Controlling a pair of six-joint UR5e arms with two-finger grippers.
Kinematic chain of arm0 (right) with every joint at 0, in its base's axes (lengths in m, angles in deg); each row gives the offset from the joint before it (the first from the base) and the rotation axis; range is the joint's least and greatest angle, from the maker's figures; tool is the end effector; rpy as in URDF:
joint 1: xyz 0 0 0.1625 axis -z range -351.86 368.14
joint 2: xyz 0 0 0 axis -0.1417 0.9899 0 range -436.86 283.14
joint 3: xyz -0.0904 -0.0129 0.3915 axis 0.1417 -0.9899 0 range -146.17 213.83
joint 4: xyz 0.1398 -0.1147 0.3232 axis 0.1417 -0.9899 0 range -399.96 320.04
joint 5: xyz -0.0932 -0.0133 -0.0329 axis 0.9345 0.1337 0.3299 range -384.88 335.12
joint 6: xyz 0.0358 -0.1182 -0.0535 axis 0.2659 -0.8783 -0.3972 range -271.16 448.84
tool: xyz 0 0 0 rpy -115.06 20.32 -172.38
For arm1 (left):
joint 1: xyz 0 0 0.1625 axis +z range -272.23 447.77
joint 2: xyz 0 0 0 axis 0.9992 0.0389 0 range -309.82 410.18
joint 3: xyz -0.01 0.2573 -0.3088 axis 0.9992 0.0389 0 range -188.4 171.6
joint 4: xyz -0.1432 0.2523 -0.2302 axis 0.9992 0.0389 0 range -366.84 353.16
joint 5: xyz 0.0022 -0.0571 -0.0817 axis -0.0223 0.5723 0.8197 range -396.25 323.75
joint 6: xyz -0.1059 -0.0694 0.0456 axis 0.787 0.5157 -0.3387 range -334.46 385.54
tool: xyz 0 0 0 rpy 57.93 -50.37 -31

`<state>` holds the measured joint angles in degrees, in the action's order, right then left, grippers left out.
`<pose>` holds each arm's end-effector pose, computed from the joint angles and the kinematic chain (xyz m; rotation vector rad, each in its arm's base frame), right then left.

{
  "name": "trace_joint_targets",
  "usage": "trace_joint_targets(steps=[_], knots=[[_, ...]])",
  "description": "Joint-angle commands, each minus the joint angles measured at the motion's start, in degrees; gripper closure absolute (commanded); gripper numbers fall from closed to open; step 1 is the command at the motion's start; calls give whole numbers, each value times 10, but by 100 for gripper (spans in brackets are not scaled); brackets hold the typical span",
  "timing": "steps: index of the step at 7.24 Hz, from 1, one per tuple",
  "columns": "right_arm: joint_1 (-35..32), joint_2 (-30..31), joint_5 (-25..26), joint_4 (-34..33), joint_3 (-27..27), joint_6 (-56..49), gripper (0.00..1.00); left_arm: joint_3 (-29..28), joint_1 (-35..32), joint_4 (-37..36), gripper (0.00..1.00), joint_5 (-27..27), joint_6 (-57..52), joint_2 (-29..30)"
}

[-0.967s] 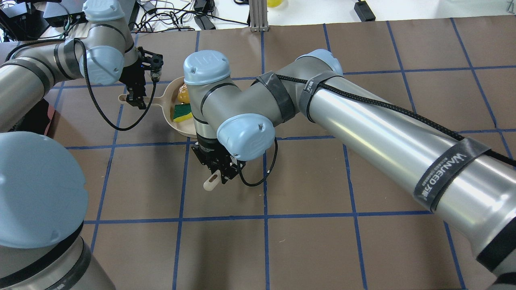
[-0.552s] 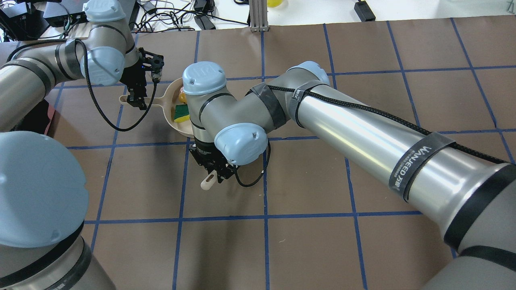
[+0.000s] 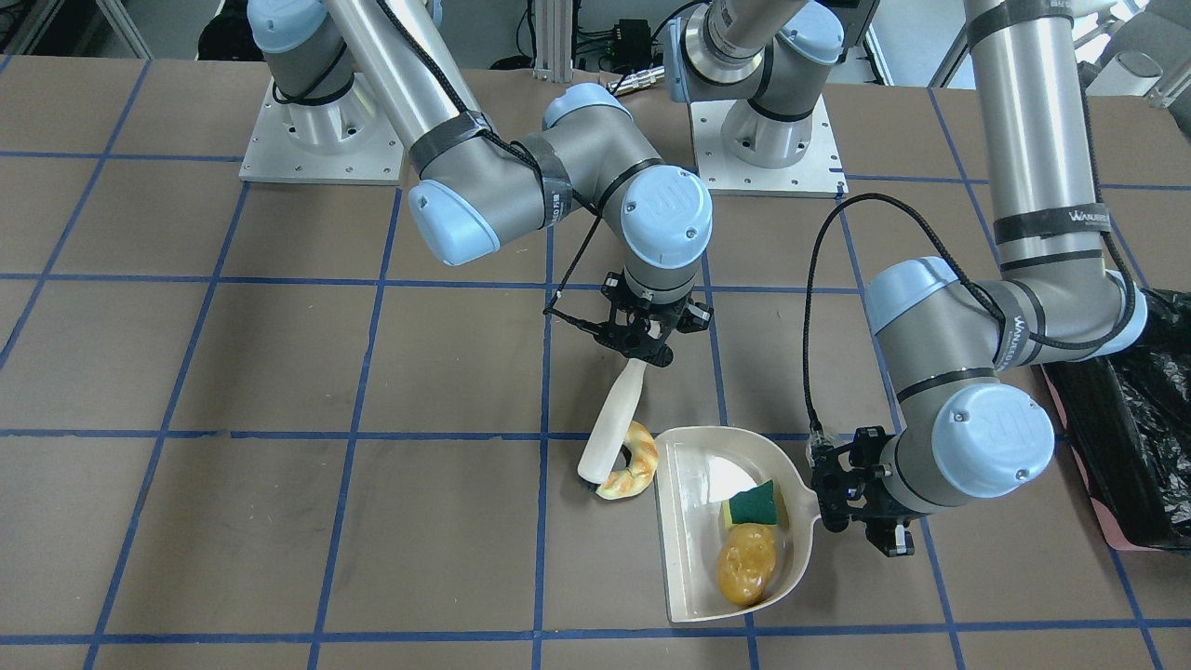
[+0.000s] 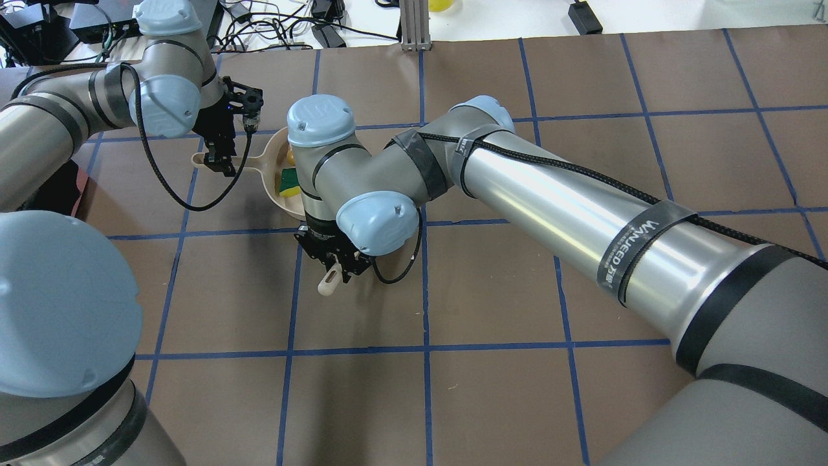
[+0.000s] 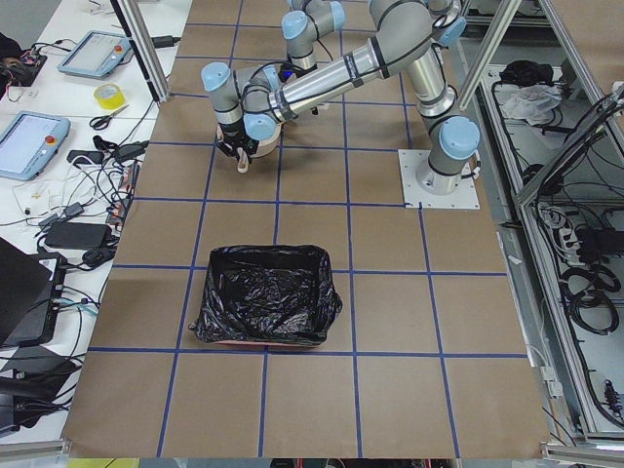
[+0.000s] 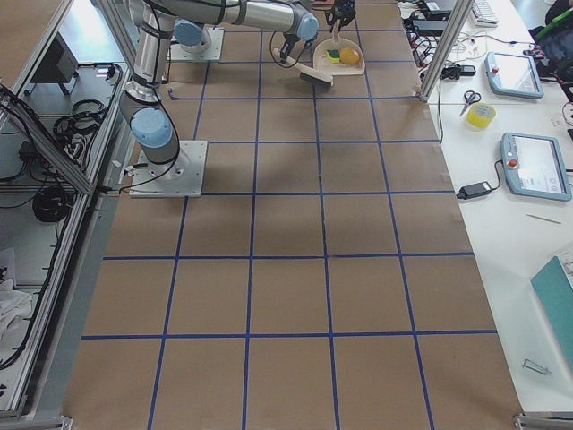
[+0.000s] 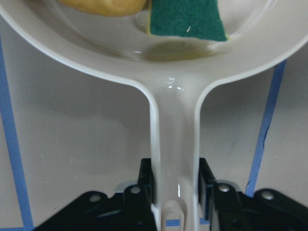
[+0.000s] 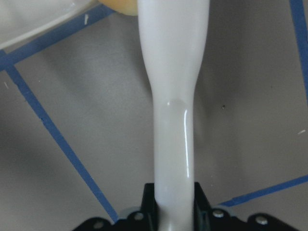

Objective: Sweep and dump trash into bin
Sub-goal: 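Brush the remaining pastry piece into the dustpan with the right gripper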

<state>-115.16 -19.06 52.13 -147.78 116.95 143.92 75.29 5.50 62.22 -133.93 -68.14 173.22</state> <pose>0.4706 -0.4186 0.2120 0.5978 2.9869 0.3847 -0.0317 -0.6235 0.2014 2.1372 2.2784 0.2623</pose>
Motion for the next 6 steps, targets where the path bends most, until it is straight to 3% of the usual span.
trace_joint_targets(steps=[1,5,6], knots=[[0,-43,-23,0,-56,-16,100,-1,0,-1,100,2,0,0],[0,-66,-70,-1,-102,-43,100,0,0,-1,100,4,1,-1],[2,-60,-62,9,-102,-50,100,0,1,-1,100,4,0,-2]])
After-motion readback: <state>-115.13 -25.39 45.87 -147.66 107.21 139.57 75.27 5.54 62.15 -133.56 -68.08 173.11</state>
